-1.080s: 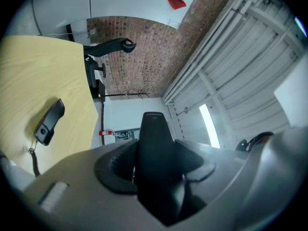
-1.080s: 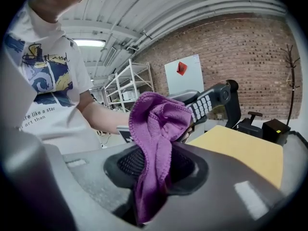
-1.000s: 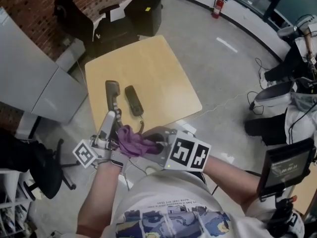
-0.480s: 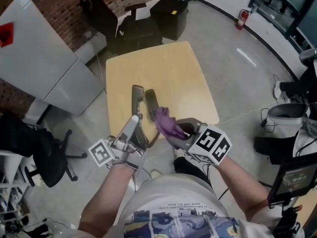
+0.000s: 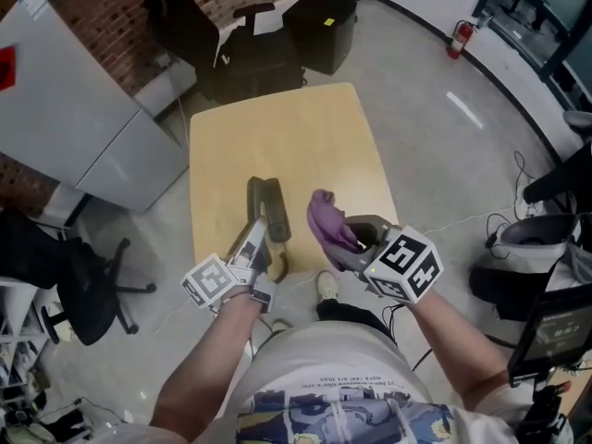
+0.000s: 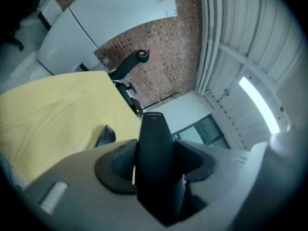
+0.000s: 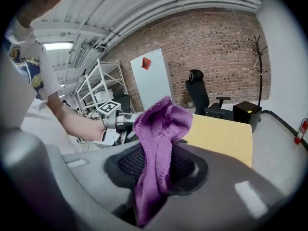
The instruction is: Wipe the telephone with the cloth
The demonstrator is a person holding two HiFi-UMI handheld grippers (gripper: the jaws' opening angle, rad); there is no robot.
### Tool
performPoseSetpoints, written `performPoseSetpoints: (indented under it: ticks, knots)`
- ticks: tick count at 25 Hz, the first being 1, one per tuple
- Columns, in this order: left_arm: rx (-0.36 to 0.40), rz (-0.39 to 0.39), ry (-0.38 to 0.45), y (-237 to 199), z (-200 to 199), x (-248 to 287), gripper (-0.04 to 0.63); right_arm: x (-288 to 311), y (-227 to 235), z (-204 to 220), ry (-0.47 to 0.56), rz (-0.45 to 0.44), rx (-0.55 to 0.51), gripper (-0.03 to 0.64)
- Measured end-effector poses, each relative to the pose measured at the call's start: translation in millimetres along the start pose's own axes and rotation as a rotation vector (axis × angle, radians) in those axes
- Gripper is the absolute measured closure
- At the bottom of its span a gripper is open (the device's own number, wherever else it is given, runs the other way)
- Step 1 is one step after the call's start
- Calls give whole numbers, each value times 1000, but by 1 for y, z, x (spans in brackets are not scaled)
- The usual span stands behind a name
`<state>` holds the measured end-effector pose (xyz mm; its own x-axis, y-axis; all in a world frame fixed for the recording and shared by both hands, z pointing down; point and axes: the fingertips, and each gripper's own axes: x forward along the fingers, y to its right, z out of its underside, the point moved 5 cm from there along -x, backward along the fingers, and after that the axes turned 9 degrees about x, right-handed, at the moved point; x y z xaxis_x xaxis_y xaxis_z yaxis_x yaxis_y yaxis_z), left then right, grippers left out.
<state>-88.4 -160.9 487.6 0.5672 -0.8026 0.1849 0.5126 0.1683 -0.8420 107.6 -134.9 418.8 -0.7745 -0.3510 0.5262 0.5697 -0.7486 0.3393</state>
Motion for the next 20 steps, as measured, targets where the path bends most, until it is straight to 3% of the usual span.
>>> performPoseSetpoints:
  ticks: [4,9,17,20]
  knots:
    - [44,-170,-16,-27,15,21,339,-11,17,-1,-9,-27,2,505]
    - [237,-337,-80,-51,23,46,337,-15,35,4,-43,-56,3,505]
    - [426,-568,-145,-79,30,73,337,-21,63,4,-78,-101,3,505]
    - [476,-620,-174,-84,33,77,337,-22,67,5,-88,-113,-1,505]
